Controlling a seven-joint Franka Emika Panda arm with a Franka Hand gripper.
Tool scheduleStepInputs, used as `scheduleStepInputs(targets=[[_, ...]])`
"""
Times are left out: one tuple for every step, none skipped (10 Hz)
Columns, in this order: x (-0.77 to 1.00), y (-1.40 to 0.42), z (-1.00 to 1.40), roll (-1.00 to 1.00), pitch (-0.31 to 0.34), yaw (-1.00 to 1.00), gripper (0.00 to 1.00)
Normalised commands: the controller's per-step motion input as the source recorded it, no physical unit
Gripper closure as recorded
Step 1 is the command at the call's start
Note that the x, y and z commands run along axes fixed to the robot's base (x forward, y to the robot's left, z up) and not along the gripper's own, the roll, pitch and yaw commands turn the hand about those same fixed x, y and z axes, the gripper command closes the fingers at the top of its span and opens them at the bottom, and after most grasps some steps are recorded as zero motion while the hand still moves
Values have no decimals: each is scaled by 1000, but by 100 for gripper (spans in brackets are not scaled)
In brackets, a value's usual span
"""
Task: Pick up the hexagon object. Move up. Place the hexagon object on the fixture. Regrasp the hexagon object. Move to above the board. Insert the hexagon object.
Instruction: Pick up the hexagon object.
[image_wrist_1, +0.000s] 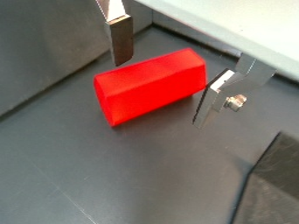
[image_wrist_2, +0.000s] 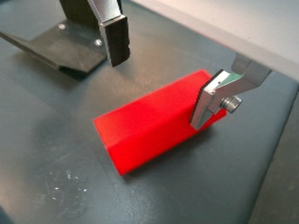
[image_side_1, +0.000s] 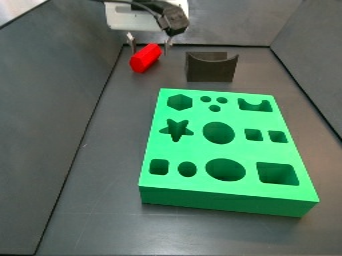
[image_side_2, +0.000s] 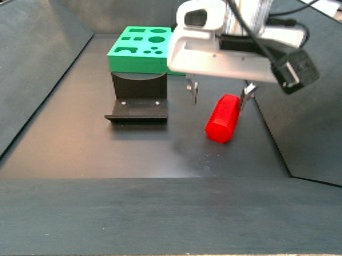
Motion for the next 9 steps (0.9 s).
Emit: scheduleStepInputs(targets=[[0,0,-429,-26,-220,-229,0],[0,0,-406,0,-207,-211,0],[-57,0,-297,0,-187,-203,0],[-186,0,-214,0,-174,-163,0],[-49,0,0,0,-69,0,0],[0,0,0,0,-7,0,0],[0,-9,-14,3,-57,0,0],[0,-17,-49,1,-60,0,0],[0,0,-43,0,-71,0,0]])
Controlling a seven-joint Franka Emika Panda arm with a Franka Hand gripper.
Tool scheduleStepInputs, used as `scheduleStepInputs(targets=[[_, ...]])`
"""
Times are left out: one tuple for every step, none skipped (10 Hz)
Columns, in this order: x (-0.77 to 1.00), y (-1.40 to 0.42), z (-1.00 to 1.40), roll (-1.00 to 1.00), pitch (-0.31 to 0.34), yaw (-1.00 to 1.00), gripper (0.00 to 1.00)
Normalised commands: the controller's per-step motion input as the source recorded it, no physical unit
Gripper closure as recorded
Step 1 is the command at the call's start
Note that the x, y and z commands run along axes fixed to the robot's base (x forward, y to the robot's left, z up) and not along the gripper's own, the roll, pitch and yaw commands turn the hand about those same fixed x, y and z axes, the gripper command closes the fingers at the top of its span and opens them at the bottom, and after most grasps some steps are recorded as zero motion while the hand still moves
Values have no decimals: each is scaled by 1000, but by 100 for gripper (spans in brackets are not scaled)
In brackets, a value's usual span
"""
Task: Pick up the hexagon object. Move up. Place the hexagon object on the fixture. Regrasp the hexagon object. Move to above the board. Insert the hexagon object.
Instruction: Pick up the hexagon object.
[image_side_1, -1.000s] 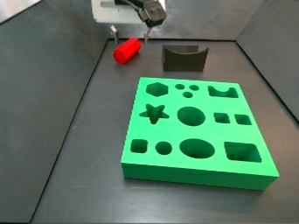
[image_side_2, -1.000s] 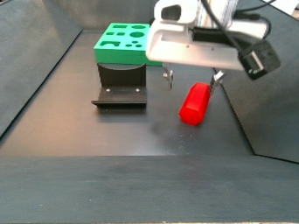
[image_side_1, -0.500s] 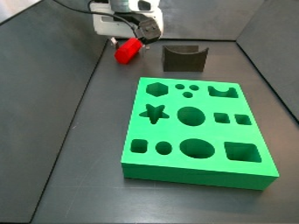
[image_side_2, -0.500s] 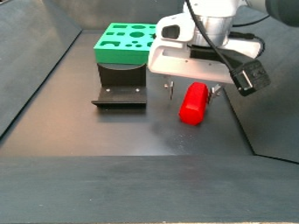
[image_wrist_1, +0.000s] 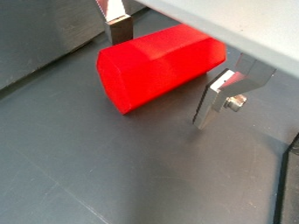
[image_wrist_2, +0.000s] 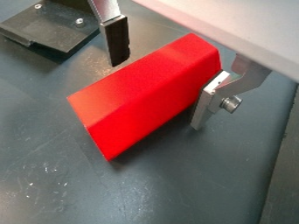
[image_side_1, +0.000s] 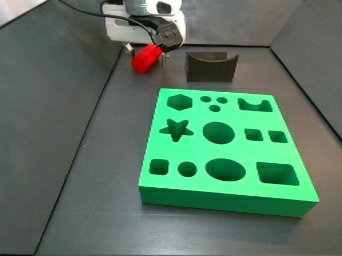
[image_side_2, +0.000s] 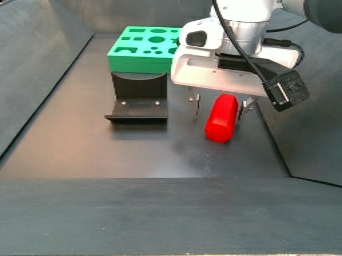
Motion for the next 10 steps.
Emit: scheduleStepInputs(targets=[[0,-20,-160,0,-137,0,0],[57,-20,-520,-64,-176,0,0],[0,-11,0,29,0,0,0],[0,0,0,0,0,0,0],[0,0,0,0,0,0,100],[0,0,0,0,0,0,100],[0,0,0,0,0,0,100],[0,0,0,0,0,0,100],[0,0,0,0,0,0,100],[0,0,0,0,0,0,100]])
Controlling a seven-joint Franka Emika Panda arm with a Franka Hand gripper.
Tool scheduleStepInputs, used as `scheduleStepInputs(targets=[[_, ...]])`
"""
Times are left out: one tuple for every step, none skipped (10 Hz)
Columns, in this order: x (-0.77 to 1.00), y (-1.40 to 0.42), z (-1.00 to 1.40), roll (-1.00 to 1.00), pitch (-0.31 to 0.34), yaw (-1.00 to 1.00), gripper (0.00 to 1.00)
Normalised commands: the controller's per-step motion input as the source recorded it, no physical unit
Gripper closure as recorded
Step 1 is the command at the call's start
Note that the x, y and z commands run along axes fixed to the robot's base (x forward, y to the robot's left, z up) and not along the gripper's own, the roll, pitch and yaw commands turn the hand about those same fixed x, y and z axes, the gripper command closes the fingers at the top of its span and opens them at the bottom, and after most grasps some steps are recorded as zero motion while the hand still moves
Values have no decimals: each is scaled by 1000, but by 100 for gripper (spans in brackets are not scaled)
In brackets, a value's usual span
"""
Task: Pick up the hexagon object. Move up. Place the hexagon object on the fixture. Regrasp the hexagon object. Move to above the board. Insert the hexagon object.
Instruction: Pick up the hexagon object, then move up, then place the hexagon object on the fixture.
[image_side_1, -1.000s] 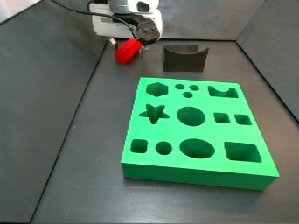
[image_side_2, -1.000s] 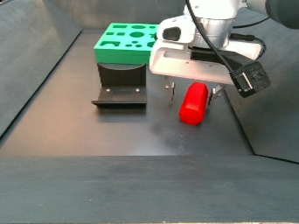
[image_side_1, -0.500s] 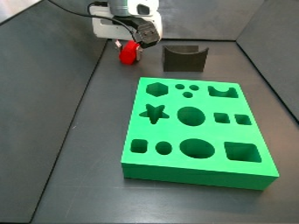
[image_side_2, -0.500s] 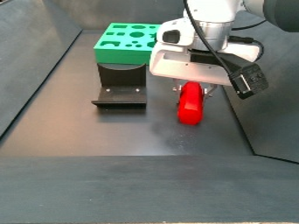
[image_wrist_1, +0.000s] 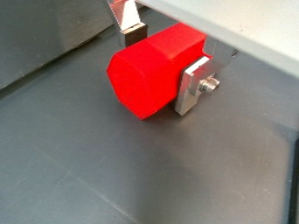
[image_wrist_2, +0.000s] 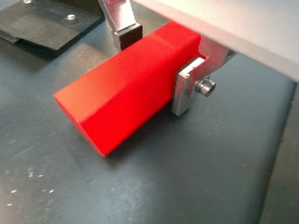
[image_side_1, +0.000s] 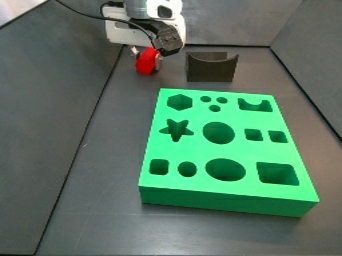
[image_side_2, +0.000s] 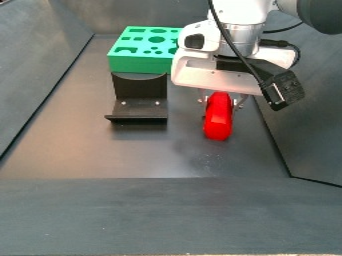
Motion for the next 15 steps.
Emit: scheduleStepInputs(targets=[[0,0,0,0,0,0,100],[0,0,0,0,0,0,100],[0,0,0,0,0,0,100],[0,0,0,0,0,0,100],[0,0,0,0,0,0,100],[0,0,833,0,0,0,100],[2,-55,795,-4,16,-4,100],[-10,-43,704,1,46,-4,100],[3,-16,540,17,71,-7,100],[-1,-7,449,26,73,-10,100],[-15,4,206,52,56,-16,100],[0,0,1000,0,0,0,100],[12,2,1000,13,-21,-1,100],[-8,4,1000,19,13,-5,100],[-14,6,1000,29,25,-11,100]])
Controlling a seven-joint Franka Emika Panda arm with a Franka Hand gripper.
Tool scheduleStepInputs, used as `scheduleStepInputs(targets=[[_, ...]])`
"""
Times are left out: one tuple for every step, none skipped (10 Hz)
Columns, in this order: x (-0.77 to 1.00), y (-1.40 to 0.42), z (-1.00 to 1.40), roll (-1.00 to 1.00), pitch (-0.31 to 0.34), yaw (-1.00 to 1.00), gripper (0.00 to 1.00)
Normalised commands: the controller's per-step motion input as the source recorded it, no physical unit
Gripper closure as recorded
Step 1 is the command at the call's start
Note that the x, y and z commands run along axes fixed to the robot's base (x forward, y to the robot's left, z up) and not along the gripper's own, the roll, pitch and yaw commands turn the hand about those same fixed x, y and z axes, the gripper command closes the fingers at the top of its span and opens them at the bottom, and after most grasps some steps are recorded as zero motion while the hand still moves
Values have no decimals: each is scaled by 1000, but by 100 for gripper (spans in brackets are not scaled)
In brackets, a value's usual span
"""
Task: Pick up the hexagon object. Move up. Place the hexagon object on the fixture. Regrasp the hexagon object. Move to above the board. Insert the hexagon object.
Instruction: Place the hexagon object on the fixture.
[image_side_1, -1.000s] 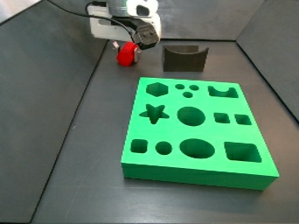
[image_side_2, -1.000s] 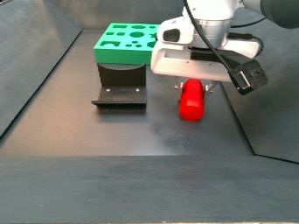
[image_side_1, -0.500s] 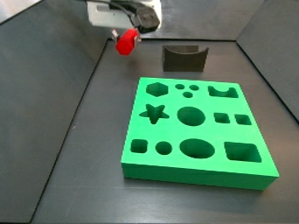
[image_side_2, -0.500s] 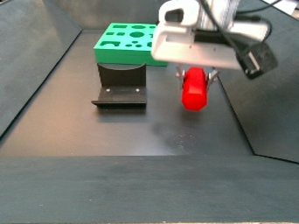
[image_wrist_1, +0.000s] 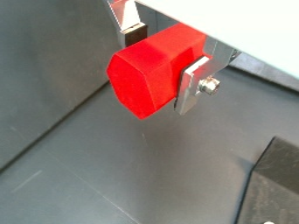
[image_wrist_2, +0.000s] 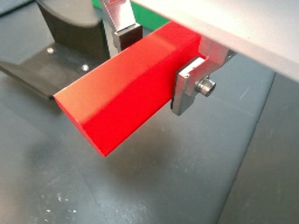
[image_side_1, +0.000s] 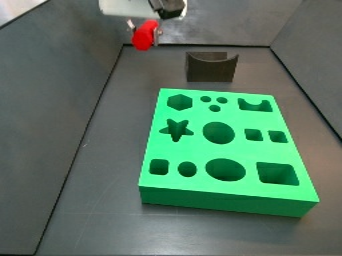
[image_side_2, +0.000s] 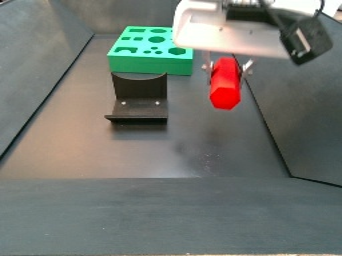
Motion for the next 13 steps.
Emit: scheduleStepInputs(targets=[[-19,8,1000,42,31,-18,100],[-23,9,1000,50,35,-21,100],[-28,12,1000,68,39,-22,100],[-30,11,1000,74,42,-20,100],[-26,11,902,83,45,-10,100],[-23,11,800,88,50,-7,100],[-13,10,549,97,66,0,100],[-5,10,398,99,76,6,100],[1,8,246,95,81,12,100],[1000,-220,-146,-125,660,811,100],[1000,-215,-163,-122,651,745,100],[1000,-182,-133,-116,542,542,100],[1000,-158,-112,-107,418,357,100]])
